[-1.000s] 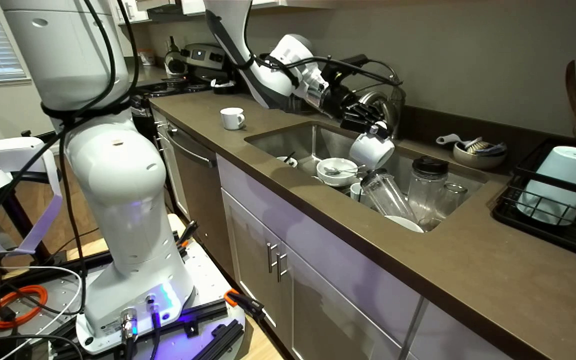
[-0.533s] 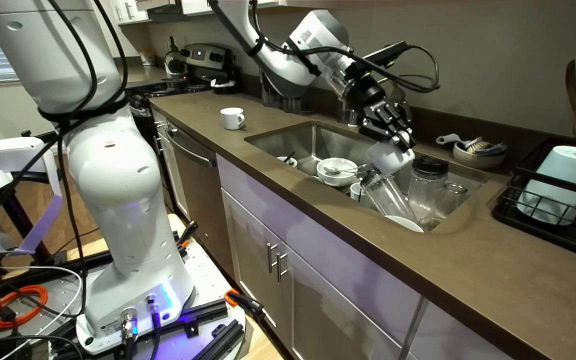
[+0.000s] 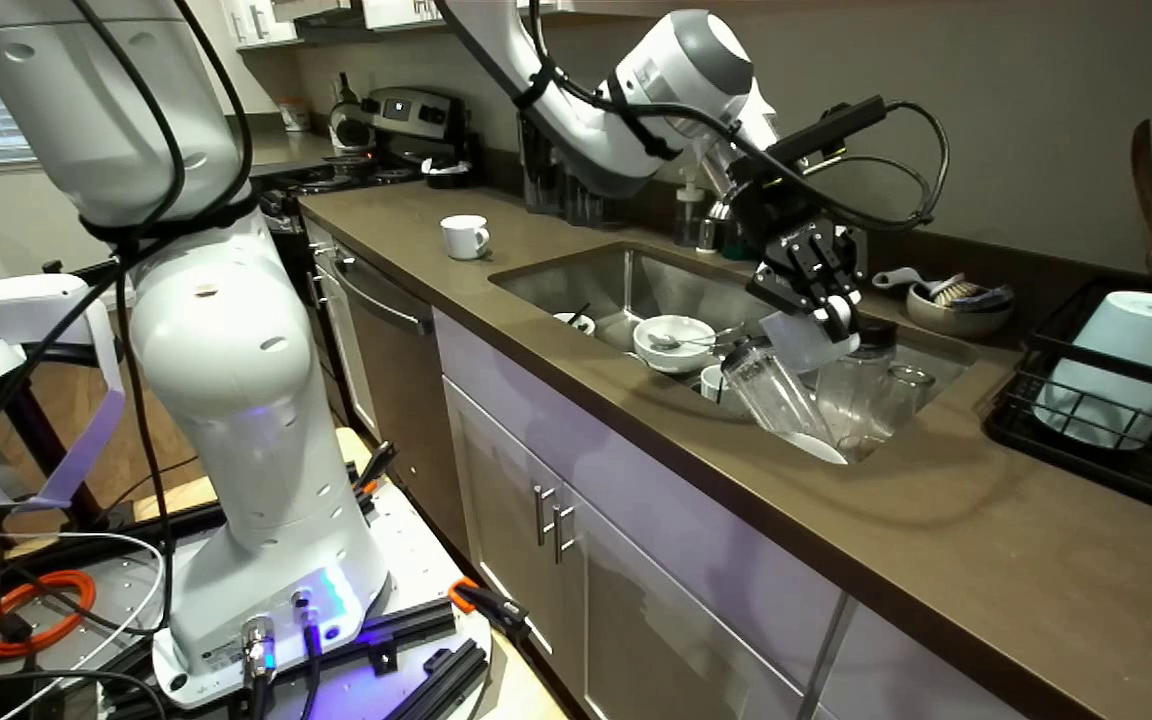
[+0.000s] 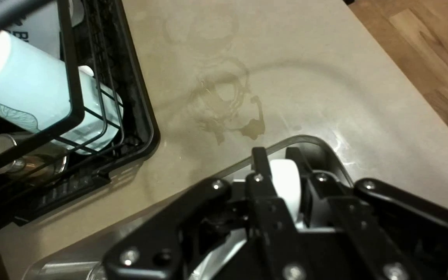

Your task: Pick up the white mug on the right side of the counter, pour the liquid out of the mug and into the sink, place the mug down on the right side of the counter

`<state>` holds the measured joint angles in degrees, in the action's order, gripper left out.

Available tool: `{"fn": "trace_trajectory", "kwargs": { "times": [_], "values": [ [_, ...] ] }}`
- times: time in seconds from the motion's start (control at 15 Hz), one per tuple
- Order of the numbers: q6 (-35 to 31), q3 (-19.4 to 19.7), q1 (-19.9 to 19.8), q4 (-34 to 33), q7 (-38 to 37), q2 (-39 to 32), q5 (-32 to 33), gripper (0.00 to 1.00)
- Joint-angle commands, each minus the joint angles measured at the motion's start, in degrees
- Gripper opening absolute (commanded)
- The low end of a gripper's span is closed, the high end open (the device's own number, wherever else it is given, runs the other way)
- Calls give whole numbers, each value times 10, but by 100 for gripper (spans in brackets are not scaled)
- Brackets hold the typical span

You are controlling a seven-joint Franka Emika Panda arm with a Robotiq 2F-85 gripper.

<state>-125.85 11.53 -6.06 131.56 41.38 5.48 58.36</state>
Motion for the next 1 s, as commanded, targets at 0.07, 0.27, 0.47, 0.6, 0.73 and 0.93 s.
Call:
{"fn": "trace_trajectory", "kwargs": {
  "times": [0.07, 0.27, 0.47, 0.6, 0.73, 0.93],
  "values": [
    [-41, 14, -22, -8, 28, 6, -38, 4],
    [-58, 26, -32, -15, 27, -3, -57, 4],
    [-78, 38, -43, -20, 32, -10, -81, 4],
    [-94, 47, -51, -23, 42, -13, -101, 4],
    [-107, 53, -58, -28, 50, -19, -116, 4],
    [-94, 47, -60, -15, 25, -14, -98, 16]
  ]
}}
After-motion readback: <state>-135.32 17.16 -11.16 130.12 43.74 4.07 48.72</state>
